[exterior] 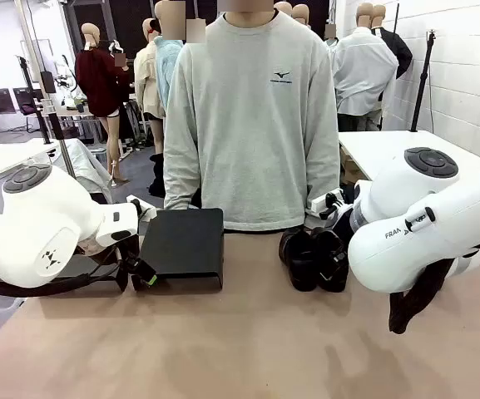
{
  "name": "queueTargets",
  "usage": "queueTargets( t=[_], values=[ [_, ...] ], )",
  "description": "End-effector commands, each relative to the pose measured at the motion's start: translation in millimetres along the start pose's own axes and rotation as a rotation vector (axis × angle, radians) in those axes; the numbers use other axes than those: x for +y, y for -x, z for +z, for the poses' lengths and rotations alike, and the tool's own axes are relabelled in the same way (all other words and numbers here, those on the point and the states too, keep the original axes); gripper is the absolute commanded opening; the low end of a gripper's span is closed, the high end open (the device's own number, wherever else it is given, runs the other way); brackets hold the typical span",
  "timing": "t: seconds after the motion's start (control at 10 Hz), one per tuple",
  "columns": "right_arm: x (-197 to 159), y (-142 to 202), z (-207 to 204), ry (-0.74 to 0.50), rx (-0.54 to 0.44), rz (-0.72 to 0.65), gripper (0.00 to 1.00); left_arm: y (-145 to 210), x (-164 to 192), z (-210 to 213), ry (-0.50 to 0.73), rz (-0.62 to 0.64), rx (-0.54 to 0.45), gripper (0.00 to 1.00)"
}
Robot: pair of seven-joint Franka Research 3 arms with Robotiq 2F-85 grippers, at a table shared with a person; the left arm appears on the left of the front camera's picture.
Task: Organize the shoes by placing them on the stand.
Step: Pick up one Shoe and place it in the middle of the table.
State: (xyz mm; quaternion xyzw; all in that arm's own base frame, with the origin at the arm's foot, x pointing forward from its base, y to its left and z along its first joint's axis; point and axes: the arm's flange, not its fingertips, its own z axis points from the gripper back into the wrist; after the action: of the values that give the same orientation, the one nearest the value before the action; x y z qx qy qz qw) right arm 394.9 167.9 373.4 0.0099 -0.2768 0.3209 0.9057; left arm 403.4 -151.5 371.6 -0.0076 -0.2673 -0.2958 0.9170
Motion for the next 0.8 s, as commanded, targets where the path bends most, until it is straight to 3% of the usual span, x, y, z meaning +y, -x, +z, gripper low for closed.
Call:
queueTargets(
  t=[0.0, 0.7],
  values=[
    [0.0, 0.0, 0.0, 0.0, 0.0, 0.0, 1.0, 0.0, 0.0, 0.0, 0.0, 0.0, 0.0, 1.0],
    [0.0, 0.0, 0.0, 0.0, 0.0, 0.0, 1.0, 0.0, 0.0, 0.0, 0.0, 0.0, 0.0, 1.0]
  ],
)
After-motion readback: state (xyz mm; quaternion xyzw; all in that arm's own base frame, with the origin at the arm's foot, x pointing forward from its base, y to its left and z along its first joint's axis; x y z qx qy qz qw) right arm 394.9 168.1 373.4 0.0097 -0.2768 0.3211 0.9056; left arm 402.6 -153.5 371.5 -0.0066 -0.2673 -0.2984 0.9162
